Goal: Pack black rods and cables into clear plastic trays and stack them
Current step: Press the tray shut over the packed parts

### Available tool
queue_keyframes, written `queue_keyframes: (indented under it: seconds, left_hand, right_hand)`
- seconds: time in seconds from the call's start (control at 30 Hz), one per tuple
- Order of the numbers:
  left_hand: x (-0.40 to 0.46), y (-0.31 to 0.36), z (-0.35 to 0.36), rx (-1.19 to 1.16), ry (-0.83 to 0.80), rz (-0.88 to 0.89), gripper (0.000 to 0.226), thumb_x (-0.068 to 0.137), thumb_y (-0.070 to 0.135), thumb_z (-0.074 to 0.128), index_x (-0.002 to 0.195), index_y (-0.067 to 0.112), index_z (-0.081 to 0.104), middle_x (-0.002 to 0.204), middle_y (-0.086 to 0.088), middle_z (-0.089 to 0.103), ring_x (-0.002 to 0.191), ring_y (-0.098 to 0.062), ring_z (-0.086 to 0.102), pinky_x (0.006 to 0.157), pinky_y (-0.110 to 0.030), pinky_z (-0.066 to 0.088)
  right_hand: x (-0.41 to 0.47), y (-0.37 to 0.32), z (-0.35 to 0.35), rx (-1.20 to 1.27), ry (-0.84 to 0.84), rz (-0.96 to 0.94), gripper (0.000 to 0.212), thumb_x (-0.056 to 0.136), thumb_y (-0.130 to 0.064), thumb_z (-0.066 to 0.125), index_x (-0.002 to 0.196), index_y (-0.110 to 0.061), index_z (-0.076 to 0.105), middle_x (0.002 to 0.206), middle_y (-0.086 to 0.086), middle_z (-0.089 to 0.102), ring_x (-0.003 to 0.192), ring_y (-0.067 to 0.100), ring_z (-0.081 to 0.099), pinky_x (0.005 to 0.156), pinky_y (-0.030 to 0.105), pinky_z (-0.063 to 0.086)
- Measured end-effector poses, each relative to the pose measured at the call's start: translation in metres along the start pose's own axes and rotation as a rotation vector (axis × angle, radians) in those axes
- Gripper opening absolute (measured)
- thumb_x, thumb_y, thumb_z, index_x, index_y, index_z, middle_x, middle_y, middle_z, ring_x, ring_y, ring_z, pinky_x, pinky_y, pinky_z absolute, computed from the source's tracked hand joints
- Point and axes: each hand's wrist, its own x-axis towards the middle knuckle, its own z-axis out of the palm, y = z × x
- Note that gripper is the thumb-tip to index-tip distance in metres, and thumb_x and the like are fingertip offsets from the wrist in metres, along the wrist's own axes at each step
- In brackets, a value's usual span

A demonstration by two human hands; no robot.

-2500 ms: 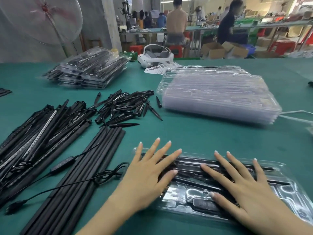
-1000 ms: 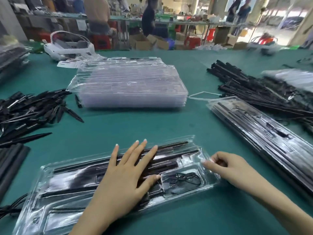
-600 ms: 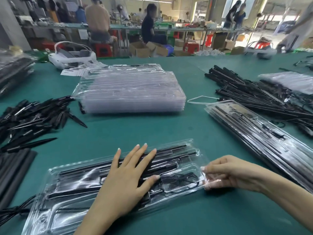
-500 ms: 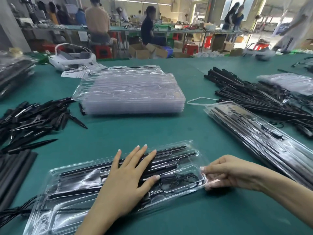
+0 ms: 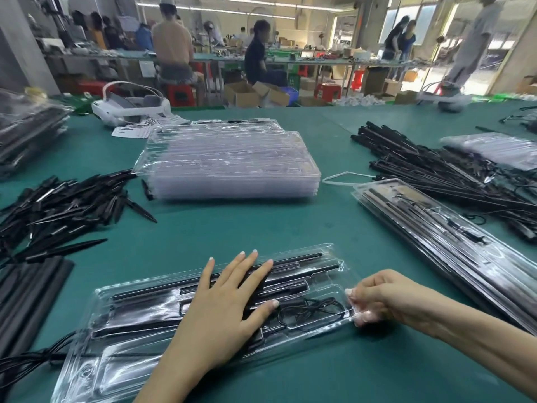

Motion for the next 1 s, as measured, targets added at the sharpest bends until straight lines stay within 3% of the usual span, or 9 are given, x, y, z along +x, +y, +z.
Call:
queue_keyframes:
  seconds: [0.17,0.27,0.4,0.53,0.6,0.67,0.73,0.83,1.0]
  left_hand:
    - [0.001,0.0,0.0,-0.012,0.007,0.002,0.068,0.075,0.079,-0.011,0.139,0.059,-0.014,0.154,0.027,-0.016,0.137,0.009,-0.023,0.115,-0.036,-0.02]
    - [0.001,0.0,-0.001,-0.018,0.007,-0.003,0.071,0.073,0.078,-0.011,0.141,0.057,-0.012,0.154,0.027,-0.015,0.138,0.009,-0.022,0.115,-0.036,-0.02]
    - [0.0,0.0,-0.002,-0.013,0.002,-0.004,0.07,0.073,0.079,-0.011,0.14,0.059,-0.013,0.154,0.028,-0.016,0.137,0.01,-0.023,0.114,-0.035,-0.021]
    - [0.0,-0.001,-0.001,-0.024,-0.016,-0.002,0.063,0.07,0.08,-0.011,0.131,0.065,-0.017,0.152,0.03,-0.017,0.134,0.012,-0.027,0.113,-0.034,-0.022]
    - [0.001,-0.002,-0.001,-0.04,-0.029,0.002,0.062,0.071,0.082,-0.009,0.131,0.066,-0.016,0.151,0.032,-0.017,0.134,0.013,-0.026,0.114,-0.033,-0.021]
    - [0.002,-0.003,-0.004,-0.078,-0.039,-0.002,0.066,0.071,0.086,-0.004,0.133,0.066,-0.008,0.152,0.033,-0.012,0.136,0.014,-0.02,0.115,-0.033,-0.019]
    - [0.006,0.0,-0.009,-0.153,-0.024,-0.05,0.074,0.067,0.087,0.007,0.137,0.062,0.011,0.152,0.032,0.004,0.138,0.014,-0.005,0.116,-0.031,-0.014]
    - [0.022,0.028,-0.014,-0.233,0.009,-0.091,0.075,0.067,0.081,0.023,0.135,0.051,0.032,0.145,0.024,0.027,0.136,0.006,0.016,0.117,-0.042,-0.005]
    - [0.064,0.081,0.003,-0.112,-0.165,0.028,0.075,0.085,0.072,0.036,0.148,0.037,0.016,0.156,0.004,0.014,0.144,-0.011,0.003,0.113,-0.059,-0.009]
  right_hand:
    - [0.002,0.004,0.003,0.005,0.071,-0.006,0.027,0.087,0.003,0.06,0.06,0.002,0.06,0.046,0.006,0.054,0.037,0.013,0.054,0.057,0.025,0.049]
    - [0.002,0.005,0.0,0.027,0.074,-0.014,0.021,0.085,0.003,0.062,0.064,0.004,0.063,0.051,0.01,0.057,0.042,0.016,0.058,0.05,0.02,0.049]
    - [0.001,-0.001,-0.006,0.092,-0.049,0.089,0.017,0.085,-0.003,0.064,0.069,0.004,0.068,0.045,0.005,0.052,0.043,0.014,0.059,0.068,0.03,0.058]
    - [0.0,-0.008,-0.011,0.046,-0.075,0.173,0.018,0.082,-0.006,0.07,0.083,0.011,0.066,0.071,0.023,0.066,0.062,0.027,0.07,0.054,0.023,0.056]
    - [0.001,-0.009,-0.011,0.013,-0.092,0.188,0.02,0.084,-0.007,0.068,0.086,0.012,0.064,0.076,0.027,0.067,0.062,0.027,0.07,0.052,0.022,0.055]
    - [0.0,-0.01,-0.011,0.0,-0.11,0.177,0.018,0.086,-0.008,0.066,0.08,0.009,0.065,0.074,0.027,0.068,0.061,0.025,0.07,0.053,0.021,0.054]
    - [0.0,-0.009,-0.011,-0.017,-0.124,0.148,0.021,0.086,-0.009,0.066,0.069,0.003,0.066,0.072,0.026,0.068,0.063,0.026,0.07,0.054,0.02,0.055]
    - [0.0,-0.008,-0.011,-0.065,-0.116,0.129,0.032,0.087,-0.008,0.065,0.056,-0.004,0.067,0.069,0.022,0.068,0.063,0.026,0.07,0.053,0.02,0.055]
    - [0.0,-0.003,-0.008,-0.047,-0.109,0.101,0.031,0.087,-0.002,0.06,0.057,-0.004,0.067,0.065,0.019,0.067,0.062,0.027,0.07,0.053,0.021,0.055]
